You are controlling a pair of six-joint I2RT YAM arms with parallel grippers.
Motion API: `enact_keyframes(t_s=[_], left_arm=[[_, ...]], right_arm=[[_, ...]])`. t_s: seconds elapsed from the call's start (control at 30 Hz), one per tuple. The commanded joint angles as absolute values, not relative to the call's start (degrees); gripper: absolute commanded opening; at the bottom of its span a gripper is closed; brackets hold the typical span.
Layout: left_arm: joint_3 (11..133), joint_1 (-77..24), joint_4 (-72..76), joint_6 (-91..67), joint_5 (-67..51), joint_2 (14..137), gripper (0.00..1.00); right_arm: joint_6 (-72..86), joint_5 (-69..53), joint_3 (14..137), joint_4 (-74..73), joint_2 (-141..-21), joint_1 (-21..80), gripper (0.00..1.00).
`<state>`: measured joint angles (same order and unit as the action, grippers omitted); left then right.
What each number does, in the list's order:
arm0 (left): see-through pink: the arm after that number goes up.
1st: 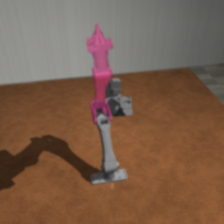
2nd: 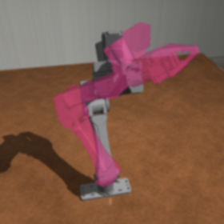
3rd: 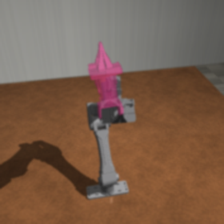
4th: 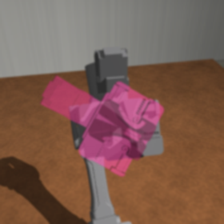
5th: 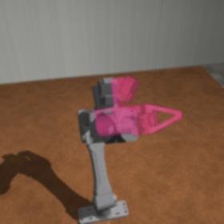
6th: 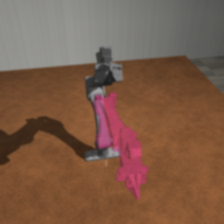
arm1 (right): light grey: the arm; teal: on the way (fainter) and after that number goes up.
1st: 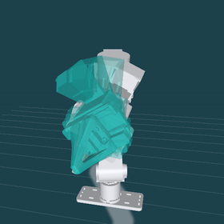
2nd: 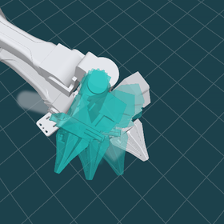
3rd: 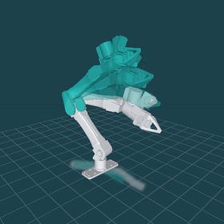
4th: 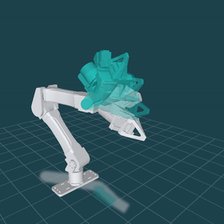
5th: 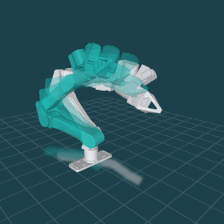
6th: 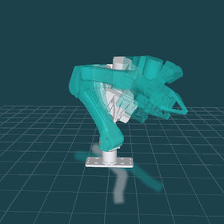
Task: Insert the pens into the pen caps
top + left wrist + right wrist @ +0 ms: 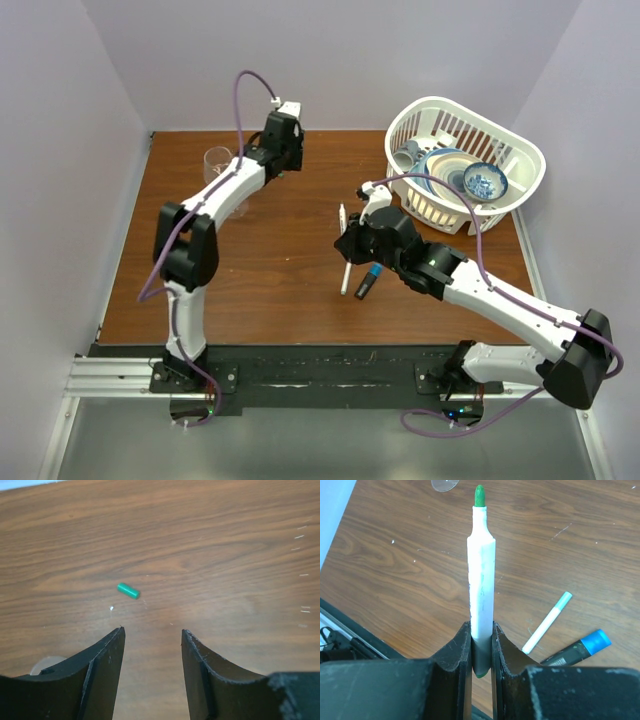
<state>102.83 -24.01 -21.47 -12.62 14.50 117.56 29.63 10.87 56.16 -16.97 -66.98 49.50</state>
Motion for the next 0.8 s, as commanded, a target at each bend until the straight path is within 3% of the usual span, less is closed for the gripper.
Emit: enact_keyframes(t_s=[0.0, 0.37, 0.77], left_arm=[[109.1, -24.0, -20.7, -6.3, 20.8, 125.1, 0.54], [119.1, -23.8, -17.8, -0.3, 19.9, 136.5, 0.65], [124.2, -22.0, -18.3, -1.0, 20.1, 143.3, 0.67]], right_arm=[[27.6, 12.6, 59.5, -17.5, -64.9, 49.7, 0.00], [25.1, 15.1, 59.6, -17.7, -63.6, 49.7, 0.00], [22.6, 18.5, 58.9, -18.7, -61.4, 49.7, 0.00]])
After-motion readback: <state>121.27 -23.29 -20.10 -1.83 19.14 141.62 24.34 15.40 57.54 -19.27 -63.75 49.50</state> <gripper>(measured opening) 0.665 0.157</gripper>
